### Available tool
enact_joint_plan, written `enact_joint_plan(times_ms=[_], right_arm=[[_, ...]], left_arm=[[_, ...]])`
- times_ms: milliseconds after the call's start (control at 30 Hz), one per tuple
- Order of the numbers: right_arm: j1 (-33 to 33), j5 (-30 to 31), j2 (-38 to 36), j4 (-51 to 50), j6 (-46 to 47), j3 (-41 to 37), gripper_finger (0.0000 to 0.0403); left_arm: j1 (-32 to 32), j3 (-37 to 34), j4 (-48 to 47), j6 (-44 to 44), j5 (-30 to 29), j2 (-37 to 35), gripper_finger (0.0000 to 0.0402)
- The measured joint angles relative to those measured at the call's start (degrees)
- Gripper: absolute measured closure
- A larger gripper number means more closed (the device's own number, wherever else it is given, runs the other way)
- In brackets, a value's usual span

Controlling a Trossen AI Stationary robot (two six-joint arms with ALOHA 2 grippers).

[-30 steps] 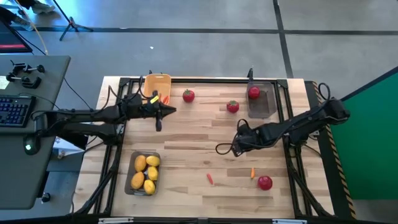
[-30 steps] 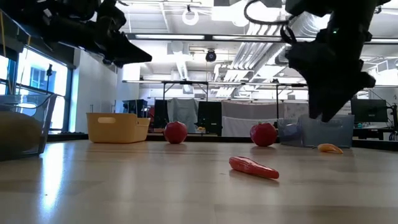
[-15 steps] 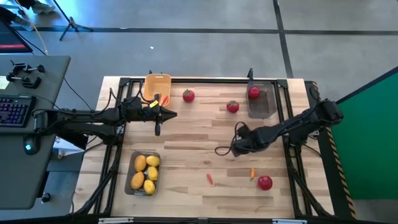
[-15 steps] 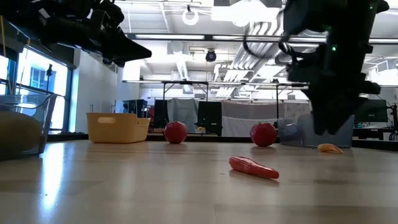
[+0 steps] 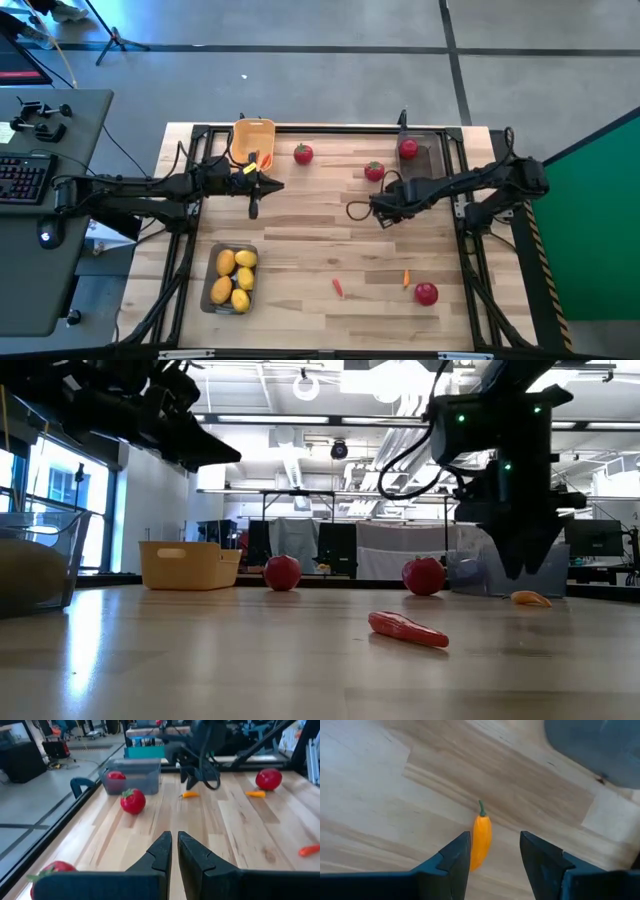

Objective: Sort produce into baskets
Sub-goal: Put the chili pepper into the orange bin

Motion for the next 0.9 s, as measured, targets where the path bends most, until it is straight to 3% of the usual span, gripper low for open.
enact_joint_plan(times_ms=[567, 700, 900], right_arm=[[-2.6, -7.4, 6.0, 1.7, -9.6, 0.0, 0.0243], [-2.6, -7.4, 6.3, 2.2, -10.8, 0.0, 0.0269], [-2.8, -8.1, 6.3, 4.3, -15.0, 0.0, 0.0344]], left_arm=[[0.1, 0.0, -3.6, 2.0, 0.0, -0.1, 0.0386], [0.1, 0.0, -3.5, 0.7, 0.0, -0.1, 0.0386], [0.0, 0.0, -3.5, -3.8, 0.0, -0.1, 0.0386]])
